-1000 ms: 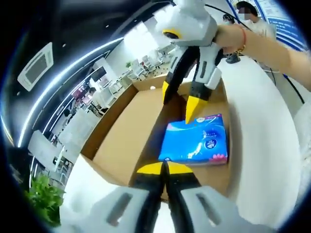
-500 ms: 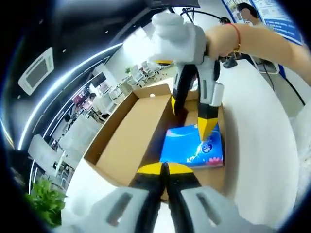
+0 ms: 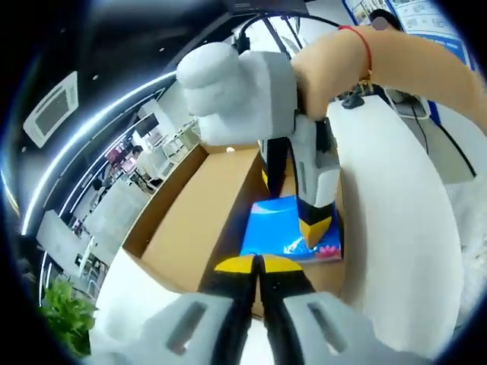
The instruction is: Operate the shoe box by opening the lid, removing the specified soft item, and placing it in the target area until the item is outside and the box remains undamaged.
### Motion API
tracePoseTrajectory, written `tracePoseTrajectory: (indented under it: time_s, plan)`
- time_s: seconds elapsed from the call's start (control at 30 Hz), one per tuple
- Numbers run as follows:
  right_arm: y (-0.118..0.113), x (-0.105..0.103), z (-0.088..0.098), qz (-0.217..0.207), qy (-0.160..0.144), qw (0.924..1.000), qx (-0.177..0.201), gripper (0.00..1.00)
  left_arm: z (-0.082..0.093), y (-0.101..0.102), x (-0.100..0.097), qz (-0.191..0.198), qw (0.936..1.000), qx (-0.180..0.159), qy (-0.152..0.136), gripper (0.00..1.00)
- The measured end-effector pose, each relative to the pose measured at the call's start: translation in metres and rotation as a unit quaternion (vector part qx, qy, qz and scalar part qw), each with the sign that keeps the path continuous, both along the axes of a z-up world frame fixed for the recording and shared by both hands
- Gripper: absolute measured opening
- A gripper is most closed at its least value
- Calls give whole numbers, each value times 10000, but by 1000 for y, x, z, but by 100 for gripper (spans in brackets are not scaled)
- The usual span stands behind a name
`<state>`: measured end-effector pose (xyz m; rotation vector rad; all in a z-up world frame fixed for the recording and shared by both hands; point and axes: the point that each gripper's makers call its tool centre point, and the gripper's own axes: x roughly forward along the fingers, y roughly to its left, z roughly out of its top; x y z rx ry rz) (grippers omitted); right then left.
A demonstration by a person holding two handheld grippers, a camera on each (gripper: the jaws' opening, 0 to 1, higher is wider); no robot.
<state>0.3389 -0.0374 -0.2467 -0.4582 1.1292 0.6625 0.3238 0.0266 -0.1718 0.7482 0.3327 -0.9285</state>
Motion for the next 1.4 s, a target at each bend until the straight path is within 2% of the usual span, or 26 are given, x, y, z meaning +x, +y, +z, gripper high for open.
tracePoseTrajectory:
  time_s: [0.17, 0.47, 0.73, 0.83, 1.17, 1.4]
  plan:
    - [1, 3, -12, -329, 223, 9989, -240, 76, -7, 6, 5, 58, 9999, 71, 123, 1]
    - [1, 6, -22, -752, 399, 9950, -519, 80, -18, 8, 7, 32, 9992, 133, 381, 1]
    - [-2, 8, -32, -1133, 539, 9900, -650, 82, -18, 11, 6, 36, 9990, 157, 427, 1]
    - [-3, 3, -38, -1271, 605, 9879, -652, 83, -18, 11, 6, 29, 9989, 129, 454, 1]
    - [-4, 0, -47, -1451, 703, 9849, -637, 88, -21, 11, 4, 23, 9986, 231, 473, 1]
    - [-5, -2, -49, -1416, 709, 9852, -649, 90, -21, 11, 2, 4, 9986, 267, 454, 1]
